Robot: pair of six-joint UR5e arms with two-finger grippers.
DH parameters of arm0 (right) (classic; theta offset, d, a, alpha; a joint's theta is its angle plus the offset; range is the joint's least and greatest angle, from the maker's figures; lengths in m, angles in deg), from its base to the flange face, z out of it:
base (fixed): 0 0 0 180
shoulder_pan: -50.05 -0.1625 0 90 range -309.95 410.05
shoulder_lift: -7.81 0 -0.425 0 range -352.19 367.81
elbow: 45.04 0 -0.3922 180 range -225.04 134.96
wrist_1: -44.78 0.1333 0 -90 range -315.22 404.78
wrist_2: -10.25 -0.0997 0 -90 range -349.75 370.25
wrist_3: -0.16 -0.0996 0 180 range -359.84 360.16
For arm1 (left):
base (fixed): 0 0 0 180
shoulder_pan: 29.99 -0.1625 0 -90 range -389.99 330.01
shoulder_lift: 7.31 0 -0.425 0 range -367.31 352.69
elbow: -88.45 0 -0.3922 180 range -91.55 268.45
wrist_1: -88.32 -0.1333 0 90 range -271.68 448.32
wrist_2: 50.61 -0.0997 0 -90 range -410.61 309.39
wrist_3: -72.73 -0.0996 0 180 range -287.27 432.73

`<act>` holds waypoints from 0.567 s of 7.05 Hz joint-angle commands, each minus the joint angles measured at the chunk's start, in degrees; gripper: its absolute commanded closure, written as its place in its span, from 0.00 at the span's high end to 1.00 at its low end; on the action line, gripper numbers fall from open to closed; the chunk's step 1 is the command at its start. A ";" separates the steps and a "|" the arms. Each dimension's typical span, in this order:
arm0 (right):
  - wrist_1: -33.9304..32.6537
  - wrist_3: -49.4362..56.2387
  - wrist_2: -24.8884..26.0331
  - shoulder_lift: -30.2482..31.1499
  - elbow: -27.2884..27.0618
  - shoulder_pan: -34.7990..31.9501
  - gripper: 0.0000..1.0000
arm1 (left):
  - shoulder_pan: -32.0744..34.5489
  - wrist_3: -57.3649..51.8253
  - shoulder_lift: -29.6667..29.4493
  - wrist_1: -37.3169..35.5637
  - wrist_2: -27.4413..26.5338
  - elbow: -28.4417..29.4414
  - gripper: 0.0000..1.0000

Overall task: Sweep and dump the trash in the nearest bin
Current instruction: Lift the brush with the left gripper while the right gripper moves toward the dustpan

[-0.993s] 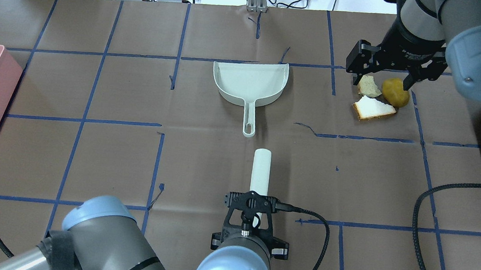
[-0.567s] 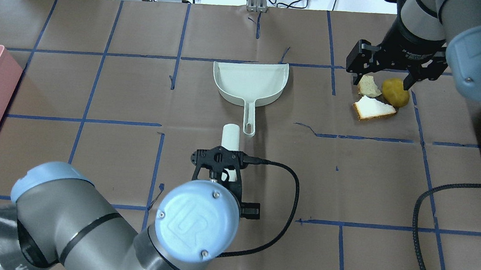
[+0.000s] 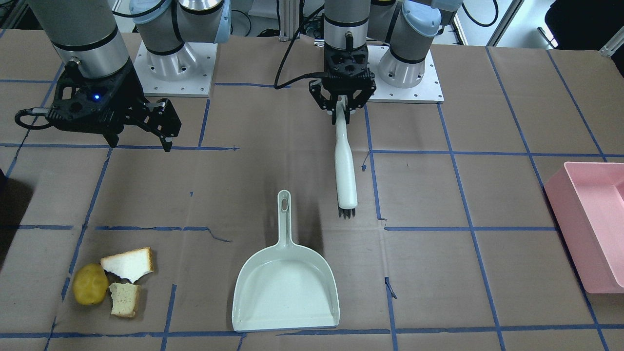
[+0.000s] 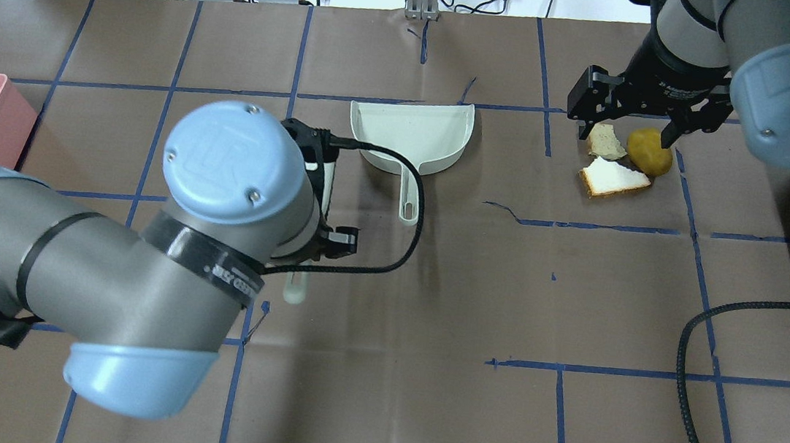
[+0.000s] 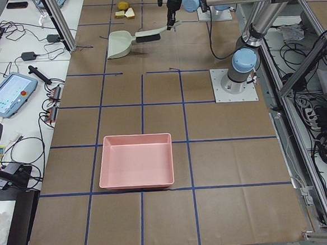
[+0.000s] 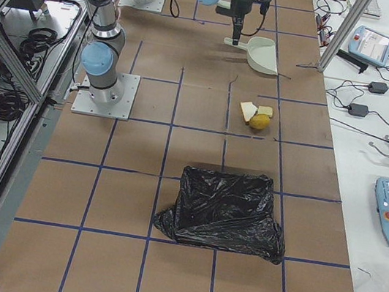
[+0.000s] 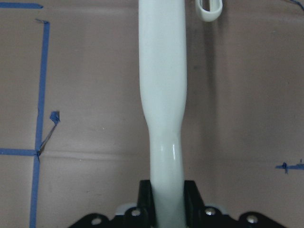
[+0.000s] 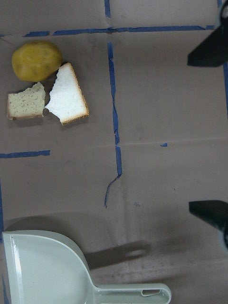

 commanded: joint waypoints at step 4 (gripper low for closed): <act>-0.35 -0.48 -0.17 -3.06 0.62 -3.70 1.00 | -18.71 -23.73 -2.94 0.10 3.85 3.22 0.00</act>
